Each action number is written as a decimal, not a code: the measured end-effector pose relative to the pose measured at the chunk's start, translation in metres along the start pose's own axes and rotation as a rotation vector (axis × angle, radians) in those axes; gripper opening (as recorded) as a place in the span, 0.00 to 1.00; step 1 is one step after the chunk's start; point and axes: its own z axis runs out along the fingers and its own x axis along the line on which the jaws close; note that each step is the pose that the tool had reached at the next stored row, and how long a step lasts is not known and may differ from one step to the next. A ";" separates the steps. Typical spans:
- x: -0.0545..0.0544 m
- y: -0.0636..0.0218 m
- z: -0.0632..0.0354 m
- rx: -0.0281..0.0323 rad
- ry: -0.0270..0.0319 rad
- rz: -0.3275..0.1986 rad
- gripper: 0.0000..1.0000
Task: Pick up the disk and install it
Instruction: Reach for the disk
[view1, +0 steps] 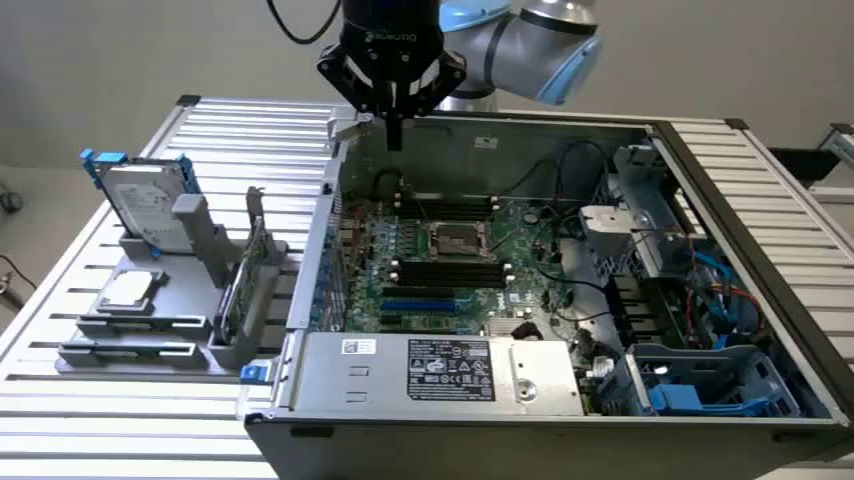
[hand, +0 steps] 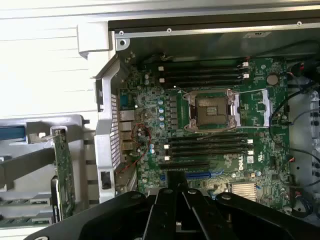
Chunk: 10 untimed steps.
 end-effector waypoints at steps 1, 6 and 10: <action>0.000 0.0000 0.0000 0.0000 0.0000 0.000 0.11; 0.000 0.0000 0.0000 0.0000 0.0000 0.000 0.11; 0.001 0.0011 -0.0001 0.0002 0.0000 0.000 0.11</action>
